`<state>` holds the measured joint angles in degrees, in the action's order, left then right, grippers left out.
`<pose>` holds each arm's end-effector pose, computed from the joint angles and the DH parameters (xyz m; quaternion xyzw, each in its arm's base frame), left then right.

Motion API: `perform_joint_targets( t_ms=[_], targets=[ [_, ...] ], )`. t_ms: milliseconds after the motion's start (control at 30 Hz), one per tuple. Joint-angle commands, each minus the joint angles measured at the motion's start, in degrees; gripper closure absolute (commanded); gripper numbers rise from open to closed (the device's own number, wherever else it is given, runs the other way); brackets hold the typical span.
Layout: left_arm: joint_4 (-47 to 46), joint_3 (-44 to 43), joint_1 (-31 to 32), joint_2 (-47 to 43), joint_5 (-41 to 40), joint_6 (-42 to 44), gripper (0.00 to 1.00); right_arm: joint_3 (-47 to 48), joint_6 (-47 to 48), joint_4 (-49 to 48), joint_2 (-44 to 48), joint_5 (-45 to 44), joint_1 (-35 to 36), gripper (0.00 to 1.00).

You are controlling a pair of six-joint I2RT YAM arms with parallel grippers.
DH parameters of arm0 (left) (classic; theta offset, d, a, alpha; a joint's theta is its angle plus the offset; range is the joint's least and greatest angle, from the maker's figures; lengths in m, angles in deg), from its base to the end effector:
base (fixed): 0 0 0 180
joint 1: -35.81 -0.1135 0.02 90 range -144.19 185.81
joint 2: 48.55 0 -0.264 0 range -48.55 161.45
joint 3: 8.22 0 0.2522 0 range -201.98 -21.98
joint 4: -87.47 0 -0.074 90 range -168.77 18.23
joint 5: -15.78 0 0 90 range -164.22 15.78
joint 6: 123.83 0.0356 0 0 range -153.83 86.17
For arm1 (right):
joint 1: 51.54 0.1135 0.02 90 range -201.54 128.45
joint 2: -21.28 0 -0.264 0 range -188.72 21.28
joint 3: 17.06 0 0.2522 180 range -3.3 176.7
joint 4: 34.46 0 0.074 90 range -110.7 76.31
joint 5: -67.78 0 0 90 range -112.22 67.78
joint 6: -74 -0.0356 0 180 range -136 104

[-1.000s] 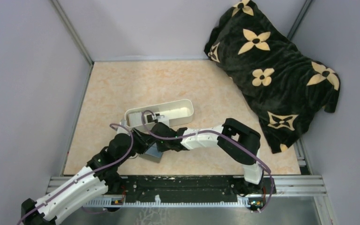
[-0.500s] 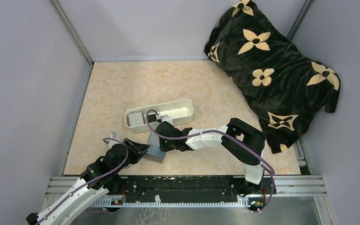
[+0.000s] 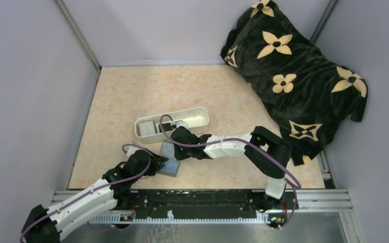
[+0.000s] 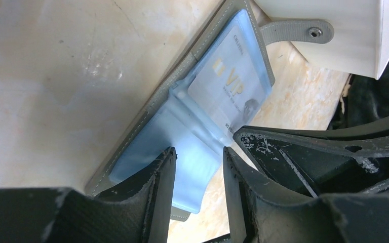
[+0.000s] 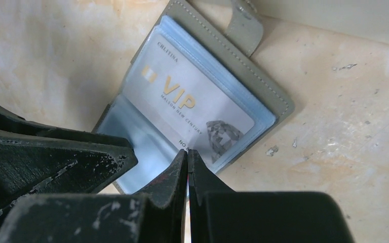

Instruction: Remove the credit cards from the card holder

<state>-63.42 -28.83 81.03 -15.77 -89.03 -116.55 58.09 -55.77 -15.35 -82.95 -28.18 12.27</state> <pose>0.0952 -0.0831 0.1317 -0.3407 0.8383 -0.3160 0.2850 0.1703 0.3378 0.1653 -0.1761 0.9163 0.2500 0.2586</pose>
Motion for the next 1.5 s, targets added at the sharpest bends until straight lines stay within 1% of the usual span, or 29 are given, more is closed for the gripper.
perform_joint_targets(
  t_ms=[0, 233, 367, 433, 567, 700, 867, 967, 1167, 1300, 1467],
  targets=[
    [-0.2, 2.7, -0.1, 0.6, 1.0, -1.9, 0.54, 0.4, 1.6, -1.9, 3.6, 0.6, -1.1, 0.98],
    [7.6, 3.8, -0.1, -7.7, -0.5, -3.1, 0.55, 3.8, 3.7, -1.8, 1.7, 1.3, -5.6, 0.98],
    [10.6, 3.8, -0.1, -10.6, -0.9, -3.5, 0.55, 6.8, 5.3, -1.4, -1.5, 0.7, -7.8, 1.0],
    [11.3, 3.9, -0.2, -10.9, -0.9, -3.6, 0.55, 7.9, 6.0, -2.1, -3.4, -0.1, -8.3, 1.0],
    [11.3, 3.7, -0.1, -10.4, -0.8, -3.5, 0.56, 10.6, 6.8, -2.1, -7.0, 1.4, -8.5, 1.0],
    [11.5, 3.4, -0.1, -10.1, -1.4, -3.4, 0.56, 8.6, 6.0, -3.9, -8.0, 3.6, -8.5, 1.0],
    [10.7, 3.9, -0.1, -10.0, -2.2, -3.3, 0.56, 3.1, 4.4, -5.3, -6.0, 3.9, -8.5, 1.0],
    [9.0, 4.4, -0.1, -9.4, -2.5, -2.9, 0.56, -0.9, 3.9, -5.6, -2.4, 3.2, -8.5, 1.0],
    [3.9, 5.4, -0.1, -4.5, -1.8, -2.1, 0.56, -8.0, 2.3, -5.6, 4.4, 2.6, -8.3, 1.0],
    [1.1, 5.8, -0.1, -1.7, -1.1, -2.0, 0.53, -11.0, 1.1, -5.2, 8.3, 2.0, -6.9, 1.0],
    [0.7, 5.9, -0.1, -2.0, -0.8, -1.7, 0.53, -12.3, -0.5, -4.9, 11.9, 1.2, -3.6, 1.0]
  ],
)
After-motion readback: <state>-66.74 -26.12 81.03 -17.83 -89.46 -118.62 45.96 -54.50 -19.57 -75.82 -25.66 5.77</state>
